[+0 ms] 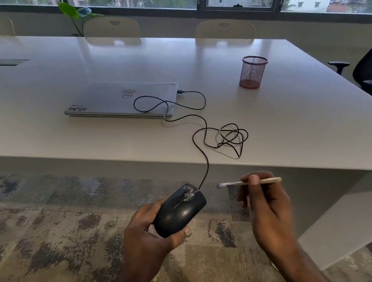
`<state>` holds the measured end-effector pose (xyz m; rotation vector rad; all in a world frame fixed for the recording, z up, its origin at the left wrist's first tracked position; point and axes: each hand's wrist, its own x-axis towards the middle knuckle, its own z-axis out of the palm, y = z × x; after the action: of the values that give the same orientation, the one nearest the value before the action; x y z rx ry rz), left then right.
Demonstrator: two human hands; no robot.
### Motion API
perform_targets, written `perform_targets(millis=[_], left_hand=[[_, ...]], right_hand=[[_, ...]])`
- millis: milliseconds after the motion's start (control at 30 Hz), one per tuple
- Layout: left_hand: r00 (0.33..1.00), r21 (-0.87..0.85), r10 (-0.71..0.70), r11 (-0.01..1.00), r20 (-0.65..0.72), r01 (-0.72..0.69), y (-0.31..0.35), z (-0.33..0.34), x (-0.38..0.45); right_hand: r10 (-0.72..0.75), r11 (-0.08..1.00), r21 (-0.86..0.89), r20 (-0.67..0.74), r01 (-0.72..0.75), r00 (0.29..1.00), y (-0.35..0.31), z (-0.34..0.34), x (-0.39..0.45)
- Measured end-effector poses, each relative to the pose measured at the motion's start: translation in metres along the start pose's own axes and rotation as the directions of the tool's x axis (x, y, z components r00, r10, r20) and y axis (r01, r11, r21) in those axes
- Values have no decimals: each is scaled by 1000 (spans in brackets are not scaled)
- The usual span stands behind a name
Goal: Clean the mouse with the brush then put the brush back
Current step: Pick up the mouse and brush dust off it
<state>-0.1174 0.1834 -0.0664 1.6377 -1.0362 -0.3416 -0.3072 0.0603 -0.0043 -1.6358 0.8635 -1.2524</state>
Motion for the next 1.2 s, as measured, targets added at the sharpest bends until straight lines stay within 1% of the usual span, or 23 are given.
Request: perform_targets(millis=[67,200,300,433,500,633,800,867,933,1067,1133,1200], left_hand=[[1000,0,8,1000,14,-8,-2,0,-1],[999,7,37,999,20,-37,-3,1,-2],[998,17,57,998,35,-58,-3,0,-2],[996,34,67,997,57,-69,-4,2,-5],[996,29,66,997,59,-68,-5,2,-7],[995,25,82,996,51,-83,-5,1,-7],[993,41,93,995,76,-96,-7,0,-7],[991,52,104,993,85,-109,-6,1,-8],[991,52,108,992,82,-112,-6,2,-8],[990,43,107,993,88,-111,-4,2,-9],[990,47,106,993,88,-110,-3,2,-9],[990,44,109,993,89,-113,-1,2,-10]], right_hand=[[-34,999,-22,34,35,999,-5,-1,4],[-81,995,-47,149,89,985,-13,4,8],[-58,995,-67,224,75,973,-15,11,11],[-27,995,-87,283,54,959,-18,19,16],[-43,995,-70,283,65,958,-19,19,18],[-75,993,-71,231,94,970,-17,15,20],[-2,995,-98,320,35,947,-17,16,22],[7,993,-110,346,33,938,-20,17,24],[-8,993,-107,347,48,938,-22,18,25],[-45,996,-59,277,63,960,-24,16,27],[-36,997,-58,291,55,956,-25,16,27],[-13,994,-100,335,49,942,-24,17,28]])
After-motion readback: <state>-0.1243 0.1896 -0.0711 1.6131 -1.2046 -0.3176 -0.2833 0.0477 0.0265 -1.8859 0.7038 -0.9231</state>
